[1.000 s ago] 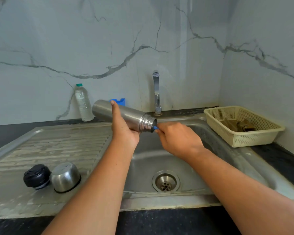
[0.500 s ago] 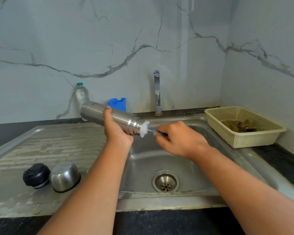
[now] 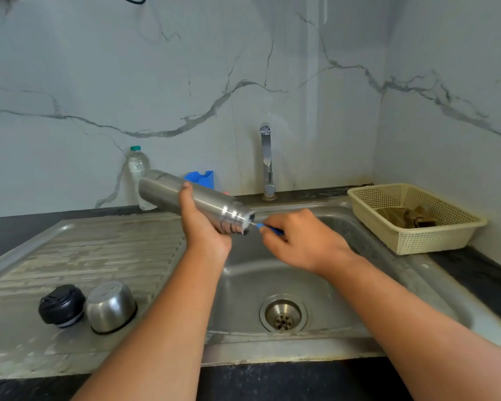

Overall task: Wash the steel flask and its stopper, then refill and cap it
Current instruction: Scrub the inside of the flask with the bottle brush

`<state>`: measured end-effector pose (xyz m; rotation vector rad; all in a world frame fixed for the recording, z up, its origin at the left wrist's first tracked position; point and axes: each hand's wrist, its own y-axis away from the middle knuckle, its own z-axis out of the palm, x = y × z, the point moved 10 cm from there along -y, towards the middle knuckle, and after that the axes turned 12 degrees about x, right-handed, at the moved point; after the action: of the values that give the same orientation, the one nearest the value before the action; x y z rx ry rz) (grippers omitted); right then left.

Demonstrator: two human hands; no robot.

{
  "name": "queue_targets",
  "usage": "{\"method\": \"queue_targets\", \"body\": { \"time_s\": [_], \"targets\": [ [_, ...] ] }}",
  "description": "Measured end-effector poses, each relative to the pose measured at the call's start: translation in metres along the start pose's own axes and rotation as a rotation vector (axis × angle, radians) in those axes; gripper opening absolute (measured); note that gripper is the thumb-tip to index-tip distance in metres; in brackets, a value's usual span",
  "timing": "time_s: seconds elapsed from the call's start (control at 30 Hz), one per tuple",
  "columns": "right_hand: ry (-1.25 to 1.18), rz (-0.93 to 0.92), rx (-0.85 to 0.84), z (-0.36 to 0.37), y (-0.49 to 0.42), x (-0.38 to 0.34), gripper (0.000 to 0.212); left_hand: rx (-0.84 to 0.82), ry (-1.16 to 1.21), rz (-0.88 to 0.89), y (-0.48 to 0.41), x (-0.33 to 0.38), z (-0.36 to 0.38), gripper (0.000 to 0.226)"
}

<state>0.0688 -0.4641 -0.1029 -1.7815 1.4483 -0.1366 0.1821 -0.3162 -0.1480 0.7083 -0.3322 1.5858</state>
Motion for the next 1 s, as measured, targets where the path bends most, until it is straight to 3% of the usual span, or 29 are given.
{"method": "queue_targets", "body": {
  "time_s": [0.13, 0.23, 0.43, 0.6, 0.7, 0.9, 1.0],
  "targets": [
    [0.029, 0.089, 0.021, 0.005, -0.002, 0.01, 0.029, -0.043, -0.07, 0.001, 0.005, -0.01, 0.008, 0.065],
    [0.149, 0.133, 0.086, -0.009, -0.001, 0.022, 0.028, 0.051, -0.223, 0.006, 0.002, -0.014, 0.0, 0.069],
    [0.355, 0.158, 0.117, -0.012, -0.003, 0.031, 0.03, 0.132, -0.253, -0.028, 0.002, -0.021, -0.004, 0.051],
    [0.204, 0.152, 0.037, 0.004, -0.002, 0.026, 0.032, -0.038, -0.14, -0.103, 0.012, -0.021, 0.017, 0.062],
    [0.079, 0.103, -0.071, 0.019, 0.001, 0.014, 0.03, 0.026, -0.08, -0.136, 0.007, -0.02, 0.007, 0.078],
    [-0.022, 0.062, -0.093, 0.001, 0.004, 0.016, 0.042, 0.059, 0.119, -0.068, -0.008, 0.013, -0.006, 0.046],
    [-0.036, 0.064, -0.085, 0.011, 0.002, 0.007, 0.038, 0.01, 0.017, -0.044, 0.005, 0.0, 0.003, 0.041]
  ]
}}
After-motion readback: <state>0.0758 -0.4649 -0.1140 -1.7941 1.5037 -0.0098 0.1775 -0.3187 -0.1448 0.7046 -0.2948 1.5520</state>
